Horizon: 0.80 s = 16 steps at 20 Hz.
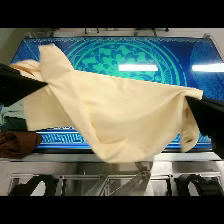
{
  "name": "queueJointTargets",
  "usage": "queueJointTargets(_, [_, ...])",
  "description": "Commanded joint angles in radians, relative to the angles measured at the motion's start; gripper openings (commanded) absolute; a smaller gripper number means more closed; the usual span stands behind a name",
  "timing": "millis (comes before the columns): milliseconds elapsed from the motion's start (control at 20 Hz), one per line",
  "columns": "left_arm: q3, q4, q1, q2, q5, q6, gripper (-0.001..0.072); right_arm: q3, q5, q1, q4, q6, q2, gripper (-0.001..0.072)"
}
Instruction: Fold the shirts.
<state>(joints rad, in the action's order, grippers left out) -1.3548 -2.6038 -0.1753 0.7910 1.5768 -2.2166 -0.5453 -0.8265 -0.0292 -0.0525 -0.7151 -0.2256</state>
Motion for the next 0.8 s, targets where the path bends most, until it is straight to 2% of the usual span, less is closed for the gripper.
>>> queueJointTargets(0, [0.062,0.037,-0.002,-0.065,-0.143,-0.011,0.0026,-0.003,0.093,-0.003,-0.101,-0.018,-0.159,0.0021])
queueJointTargets(100, [0.173,0.037,0.011,0.041,-0.182,-0.018,0.0026,-0.006,0.128,-0.003,-0.101,0.089,-0.404,0.0021])
queueJointTargets(250, [0.309,0.037,0.023,0.261,-0.439,-0.069,0.0032,-0.109,0.172,-0.005,-0.085,0.258,-0.843,0.0023])
queueJointTargets(300, [0.332,0.039,0.017,0.343,-0.518,-0.069,0.0151,-0.178,0.151,-0.008,-0.083,0.267,-0.974,0.0105])
queueJointTargets(350, [0.341,0.035,0.004,0.414,-0.543,-0.067,0.0432,-0.263,0.084,-0.019,-0.083,0.264,-1.096,0.0367])
queueJointTargets(400, [0.336,0.037,-0.021,0.480,-0.530,-0.057,0.0720,-0.351,-0.023,-0.038,-0.091,0.234,-1.187,0.0461])
queueJointTargets(500, [0.293,0.038,-0.087,0.578,-0.438,-0.026,0.0715,-0.490,-0.200,-0.095,-0.156,0.107,-1.272,0.0455])
queueJointTargets(600, [0.252,0.038,-0.153,0.631,-0.354,-0.003,0.0715,-0.534,-0.309,-0.171,-0.217,0.047,-1.257,0.0342])
queueJointTargets(750, [0.256,0.039,-0.197,0.668,-0.280,0.009,0.0714,-0.494,-0.434,-0.299,-0.284,-0.049,-1.192,0.0343])
